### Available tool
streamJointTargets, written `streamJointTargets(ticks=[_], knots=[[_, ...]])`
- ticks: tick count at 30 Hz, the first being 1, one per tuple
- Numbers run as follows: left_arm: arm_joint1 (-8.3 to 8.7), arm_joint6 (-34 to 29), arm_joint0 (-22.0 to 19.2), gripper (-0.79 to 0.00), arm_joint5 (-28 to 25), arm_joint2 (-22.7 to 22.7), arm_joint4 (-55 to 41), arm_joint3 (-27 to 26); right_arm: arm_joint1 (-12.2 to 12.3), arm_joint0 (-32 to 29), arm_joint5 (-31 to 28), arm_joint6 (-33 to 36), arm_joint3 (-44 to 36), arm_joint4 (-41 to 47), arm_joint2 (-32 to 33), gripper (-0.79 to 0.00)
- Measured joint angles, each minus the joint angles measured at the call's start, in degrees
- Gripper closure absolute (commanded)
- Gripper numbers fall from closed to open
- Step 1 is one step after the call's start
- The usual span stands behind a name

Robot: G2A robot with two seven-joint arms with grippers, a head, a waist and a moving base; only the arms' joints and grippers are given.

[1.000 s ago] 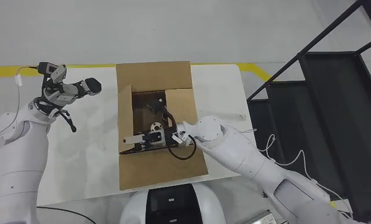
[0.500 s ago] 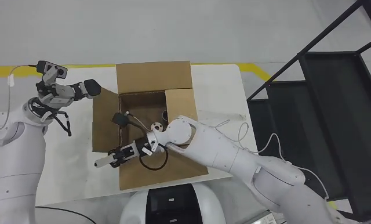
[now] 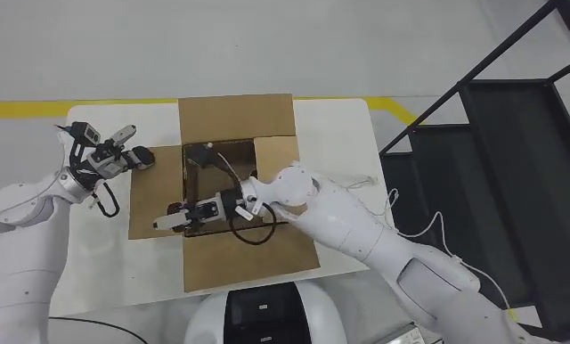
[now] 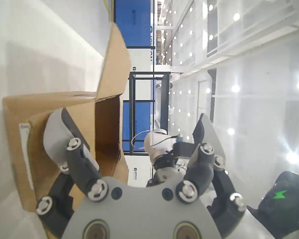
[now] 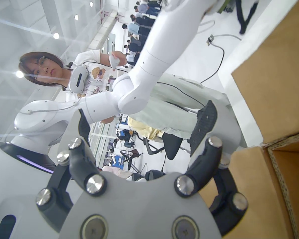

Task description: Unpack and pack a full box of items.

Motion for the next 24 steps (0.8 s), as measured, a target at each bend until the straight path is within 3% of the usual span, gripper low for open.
streamJointTargets(ticks=[4, 10, 18, 24], knots=[[-0.39, 0.18, -0.88, -0.785, -0.35, 2.09, 0.56, 3.27, 3.23, -6.66, 2.32, -0.14, -10.11, -2.6, 8.39, -0.785], [-1.44, 0.9, -3.49, -0.785, -2.56, 5.71, 0.04, 8.53, 6.21, -15.35, 5.05, 1.37, -21.49, -4.53, 18.11, -0.785], [-2.38, -0.14, -6.64, -0.785, -3.95, 7.99, -2.41, 12.9, 7.36, -20.37, 5.16, 1.77, -24.38, -3.3, 22.05, -0.785], [-1.68, -4.35, -8.18, -0.785, -4.73, 5.81, -4.4, 8.14, 7.81, -21.6, 5.02, 1.59, -24.04, -2.71, 23.69, -0.785]])
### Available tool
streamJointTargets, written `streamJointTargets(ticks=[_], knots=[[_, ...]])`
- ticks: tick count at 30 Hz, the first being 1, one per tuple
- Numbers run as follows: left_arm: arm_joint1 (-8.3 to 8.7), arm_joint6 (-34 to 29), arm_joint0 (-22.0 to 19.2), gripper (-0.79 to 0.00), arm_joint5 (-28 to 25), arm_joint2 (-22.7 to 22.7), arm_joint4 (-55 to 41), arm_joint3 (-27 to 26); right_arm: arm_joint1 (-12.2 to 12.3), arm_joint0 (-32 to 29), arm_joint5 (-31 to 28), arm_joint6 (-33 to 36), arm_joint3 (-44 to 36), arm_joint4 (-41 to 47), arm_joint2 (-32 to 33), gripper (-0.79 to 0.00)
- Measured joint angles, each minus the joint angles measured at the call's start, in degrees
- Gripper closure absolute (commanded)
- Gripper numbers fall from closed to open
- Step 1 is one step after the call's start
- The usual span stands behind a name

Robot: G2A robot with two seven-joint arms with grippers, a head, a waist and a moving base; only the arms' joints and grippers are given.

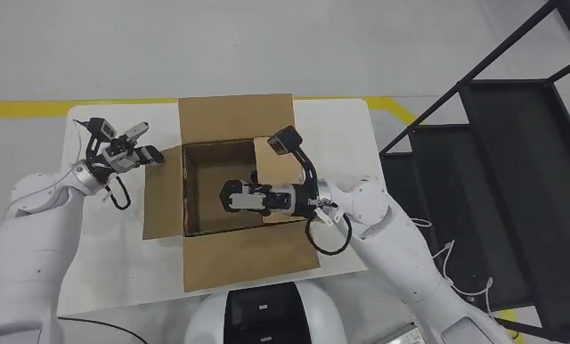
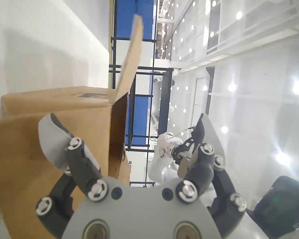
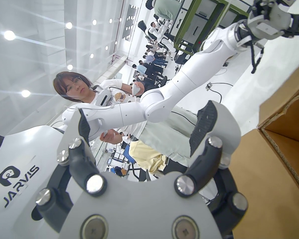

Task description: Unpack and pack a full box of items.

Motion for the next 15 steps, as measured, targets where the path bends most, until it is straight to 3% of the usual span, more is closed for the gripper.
streamJointTargets(ticks=[8, 12, 15], knots=[[0.33, -4.95, -0.13, -0.785, 3.97, -0.14, -3.8, -16.44, 1.79, -5.11, 4.56, -0.39, -2.33, -0.18, 8.35, -0.785], [-0.42, -5.38, -2.39, -0.785, 4.78, 4.21, -2.3, -18.98, 2.59, -9.46, 4.63, -1.7, -5.44, -0.24, 12.92, -0.785], [-1.49, -4.64, -4.6, -0.785, 5.23, 9.09, -1.31, -17.88, 3.07, -12.74, 4.32, -2.71, -7.89, -0.54, 15.78, -0.785]])
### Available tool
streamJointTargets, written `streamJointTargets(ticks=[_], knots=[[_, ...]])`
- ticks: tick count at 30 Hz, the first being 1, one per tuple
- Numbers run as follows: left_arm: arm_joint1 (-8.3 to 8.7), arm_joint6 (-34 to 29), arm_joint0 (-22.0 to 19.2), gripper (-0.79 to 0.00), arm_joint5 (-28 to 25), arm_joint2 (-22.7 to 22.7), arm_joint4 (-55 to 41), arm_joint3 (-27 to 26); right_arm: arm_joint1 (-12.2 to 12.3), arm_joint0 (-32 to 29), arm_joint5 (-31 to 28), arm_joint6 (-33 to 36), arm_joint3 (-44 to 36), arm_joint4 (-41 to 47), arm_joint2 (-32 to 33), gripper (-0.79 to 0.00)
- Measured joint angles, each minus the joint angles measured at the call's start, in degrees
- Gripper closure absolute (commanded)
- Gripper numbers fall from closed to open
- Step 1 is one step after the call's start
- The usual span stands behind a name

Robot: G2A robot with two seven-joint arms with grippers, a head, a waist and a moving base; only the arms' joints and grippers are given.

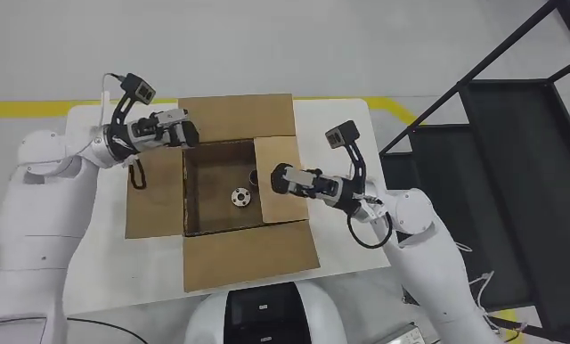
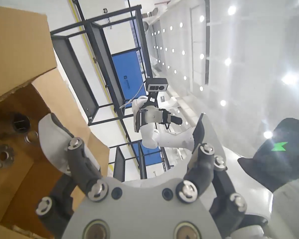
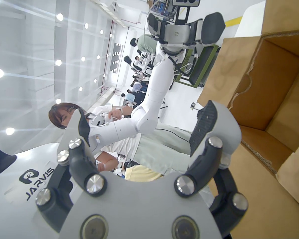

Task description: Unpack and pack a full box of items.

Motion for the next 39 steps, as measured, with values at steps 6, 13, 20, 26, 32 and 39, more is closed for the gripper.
streamJointTargets(ticks=[6, 13, 20, 26, 32, 39], knots=[[-3.51, 2.45, -4.39, -0.785, -0.68, 11.37, -1.95, 5.9, 0.58, -4.81, -0.64, -1.42, -2.79, 0.24, 3.22, -0.785], [-7.95, 8.39, -9.26, -0.785, -7.13, 20.93, -0.87, 17.19, 0.82, -6.67, -1.27, -2.84, -2.96, 0.24, 3.38, -0.785], [-11.1, 11.53, -11.61, -0.785, -16.5, 25.66, 2.18, 26.75, 0.9, -6.33, -1.29, -3.35, -2.18, 0.4, 2.04, -0.785], [-13.69, 13.07, -13.11, -0.785, -19.96, 28.08, 1.85, 32.7, 1.02, -5.89, -0.94, -3.46, -1.97, 0.67, 1.26, -0.785], [-16.06, 9.44, -14.07, -0.785, -22.28, 27.73, -5.76, 35.05, 1.31, -6.12, 0.51, -1.72, -2.64, 0.93, 0.87, -0.785], [-17.42, -0.13, -15.14, -0.785, -18.17, 26.08, -15.75, 32.43, 1.81, -6.96, 2.31, 1.66, -3.69, 1.3, 0.79, -0.785]])
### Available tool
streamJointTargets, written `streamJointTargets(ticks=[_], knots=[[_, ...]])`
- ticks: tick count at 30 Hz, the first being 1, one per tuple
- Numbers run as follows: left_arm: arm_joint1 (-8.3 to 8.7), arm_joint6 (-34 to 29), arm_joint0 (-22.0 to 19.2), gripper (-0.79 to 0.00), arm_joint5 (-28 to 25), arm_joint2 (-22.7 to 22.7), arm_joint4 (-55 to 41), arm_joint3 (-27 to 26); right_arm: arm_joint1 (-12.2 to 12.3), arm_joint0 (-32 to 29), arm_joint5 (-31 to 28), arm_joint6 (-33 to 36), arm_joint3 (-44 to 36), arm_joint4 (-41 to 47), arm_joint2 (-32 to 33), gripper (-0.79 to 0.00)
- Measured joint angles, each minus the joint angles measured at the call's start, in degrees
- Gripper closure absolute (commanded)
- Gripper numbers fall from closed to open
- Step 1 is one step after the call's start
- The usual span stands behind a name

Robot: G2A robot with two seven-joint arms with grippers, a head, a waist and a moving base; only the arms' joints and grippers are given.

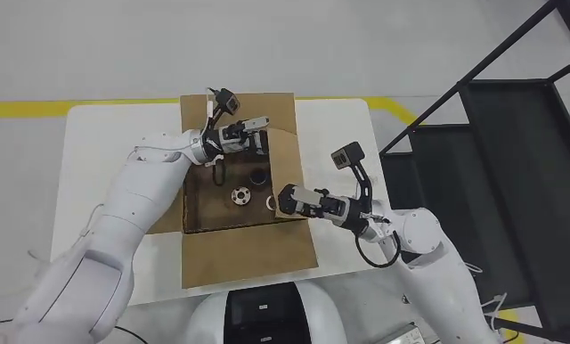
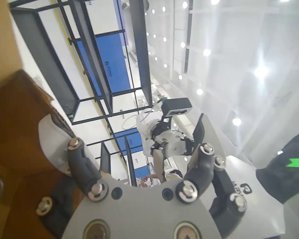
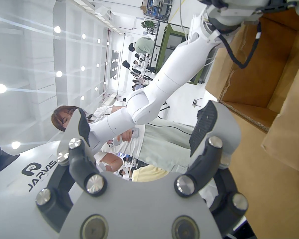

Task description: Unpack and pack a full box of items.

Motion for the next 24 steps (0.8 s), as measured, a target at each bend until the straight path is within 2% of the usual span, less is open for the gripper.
streamJointTargets(ticks=[6, 11, 15, 20, 24], knots=[[-0.59, -2.71, 0.51, -0.785, 2.76, -0.8, -2.47, -3.99, 0.43, 0.72, 4.56, 5.7, 1.19, -0.65, -2.77, -0.785], [-1.03, -3.78, 1.37, -0.785, 3.84, -1.1, -2.38, -5.57, 0.32, 1.63, 6.17, 1.67, 4.07, -1.04, -4.08, -0.785], [-0.98, -3.61, 1.69, -0.785, 3.67, -2.2, -1.86, -6.16, 0.78, -0.54, 6.52, -2.61, 2.69, -3.03, -0.77, -0.785], [0.28, -1.94, 1.57, -0.785, 1.97, -6.25, -0.53, -7.45, 1.62, -6.4, 5.3, -3.38, -2.84, -3.21, 5.37, -0.785], [1.92, -0.47, 2.0, -0.785, 0.53, -9.08, 4.02, -5.95, 2.02, -9.44, 3.86, -2.53, -4.78, -1.99, 8.54, -0.785]])
